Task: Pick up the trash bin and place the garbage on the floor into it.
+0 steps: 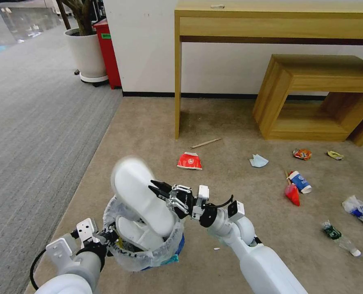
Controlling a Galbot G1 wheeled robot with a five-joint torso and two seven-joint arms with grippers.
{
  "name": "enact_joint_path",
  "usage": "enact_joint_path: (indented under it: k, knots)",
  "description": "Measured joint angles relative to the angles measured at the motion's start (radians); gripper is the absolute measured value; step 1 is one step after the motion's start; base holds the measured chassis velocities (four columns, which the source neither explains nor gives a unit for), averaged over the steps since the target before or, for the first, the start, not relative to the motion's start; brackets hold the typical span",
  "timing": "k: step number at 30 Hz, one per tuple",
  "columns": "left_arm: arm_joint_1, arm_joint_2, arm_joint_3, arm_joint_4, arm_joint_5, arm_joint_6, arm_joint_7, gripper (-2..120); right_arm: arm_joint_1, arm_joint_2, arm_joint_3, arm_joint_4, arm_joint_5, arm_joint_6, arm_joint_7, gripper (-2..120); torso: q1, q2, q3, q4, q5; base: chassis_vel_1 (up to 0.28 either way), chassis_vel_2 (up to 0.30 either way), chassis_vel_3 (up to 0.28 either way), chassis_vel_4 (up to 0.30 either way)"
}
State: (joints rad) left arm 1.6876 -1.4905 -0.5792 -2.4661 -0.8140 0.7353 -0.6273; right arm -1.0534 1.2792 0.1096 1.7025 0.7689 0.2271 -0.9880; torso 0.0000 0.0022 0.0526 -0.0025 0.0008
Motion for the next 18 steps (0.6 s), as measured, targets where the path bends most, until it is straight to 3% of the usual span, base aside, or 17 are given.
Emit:
enact_joint_path:
  k: [7,13,15,17,18]
  knots:
    - [-0.018,0.003,-0.024,0.017,-0.007,0.000,0.000,1,-0.022,-0.010,0.050,0.012,0.004,0.036,0.076,57,0.000,0.000,0.000,0.0000,0.0000,0.000,0.000,0.000,0.000]
    - [-0.050,0.033,-0.098,0.044,-0.031,0.000,-0.003,1,-0.083,-0.008,0.173,0.107,-0.079,0.088,0.371,84,0.000,0.000,0.000,0.0000,0.0000,0.000,0.000,0.000,0.000]
    - [-0.051,0.038,-0.108,0.046,-0.033,0.000,-0.003,1,-0.093,-0.008,0.186,0.118,-0.095,0.088,0.406,85,0.000,0.000,0.000,0.0000,-0.0001,0.000,0.000,0.000,0.000]
    - [-0.054,0.051,-0.141,0.053,-0.034,0.000,-0.004,1,-0.131,-0.004,0.238,0.145,-0.153,0.082,0.565,95,0.000,0.000,0.000,0.0000,0.0000,0.000,0.000,0.000,0.000]
    - [-0.054,0.051,-0.141,0.053,-0.034,0.000,-0.004,1,-0.131,-0.004,0.238,0.145,-0.153,0.082,0.565,95,0.000,0.000,0.000,0.0000,0.0000,0.000,0.000,0.000,0.000]
